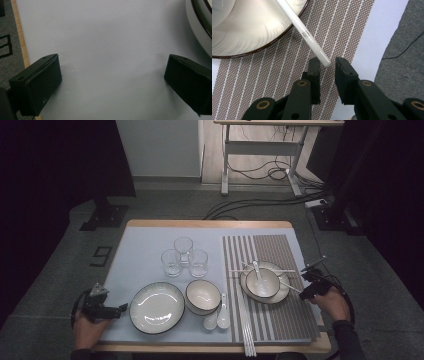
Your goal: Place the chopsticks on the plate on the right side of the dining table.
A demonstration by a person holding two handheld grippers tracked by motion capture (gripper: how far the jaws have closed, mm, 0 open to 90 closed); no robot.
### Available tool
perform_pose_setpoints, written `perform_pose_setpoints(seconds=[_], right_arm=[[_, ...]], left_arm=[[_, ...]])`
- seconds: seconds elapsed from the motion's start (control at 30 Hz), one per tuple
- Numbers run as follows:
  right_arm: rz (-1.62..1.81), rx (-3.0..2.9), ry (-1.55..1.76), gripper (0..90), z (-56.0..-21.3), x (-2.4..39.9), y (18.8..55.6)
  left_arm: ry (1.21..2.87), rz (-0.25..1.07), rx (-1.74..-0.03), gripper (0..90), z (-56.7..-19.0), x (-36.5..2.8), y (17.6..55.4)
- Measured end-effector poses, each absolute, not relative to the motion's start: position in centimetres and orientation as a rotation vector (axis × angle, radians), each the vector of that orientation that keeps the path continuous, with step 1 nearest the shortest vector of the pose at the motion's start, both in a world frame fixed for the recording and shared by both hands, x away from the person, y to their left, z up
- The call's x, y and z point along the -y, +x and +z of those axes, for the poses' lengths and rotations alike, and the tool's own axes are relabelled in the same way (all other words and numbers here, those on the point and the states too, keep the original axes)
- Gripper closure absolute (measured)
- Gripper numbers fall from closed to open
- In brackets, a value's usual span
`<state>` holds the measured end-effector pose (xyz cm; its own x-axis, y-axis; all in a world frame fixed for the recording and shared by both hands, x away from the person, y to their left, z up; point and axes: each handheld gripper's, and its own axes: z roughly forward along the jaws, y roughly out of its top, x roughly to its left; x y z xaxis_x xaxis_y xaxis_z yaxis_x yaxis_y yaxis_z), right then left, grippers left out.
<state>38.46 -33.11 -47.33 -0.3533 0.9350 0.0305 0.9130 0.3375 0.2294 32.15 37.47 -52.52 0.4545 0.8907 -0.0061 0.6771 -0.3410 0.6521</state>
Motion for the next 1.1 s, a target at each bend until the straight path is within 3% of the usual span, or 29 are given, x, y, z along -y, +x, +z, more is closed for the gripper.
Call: perform_pose_setpoints(seconds=[0.5, 0.77, 1.1], right_arm=[[0.325, -2.518, 1.646, 74.8, -47.0, 31.7, 39.2], [0.302, -2.503, 1.651, 66.4, -47.0, 31.9, 39.7], [0.304, -2.490, 1.644, 70.7, -47.0, 32.3, 40.5]], left_arm=[[2.123, 0.476, -1.303, 0.9, -52.5, -37.5, 32.2], [2.123, 0.476, -1.303, 0.9, -52.5, -37.5, 32.2], [2.123, 0.476, -1.304, 0.9, -52.5, -37.5, 32.2]])
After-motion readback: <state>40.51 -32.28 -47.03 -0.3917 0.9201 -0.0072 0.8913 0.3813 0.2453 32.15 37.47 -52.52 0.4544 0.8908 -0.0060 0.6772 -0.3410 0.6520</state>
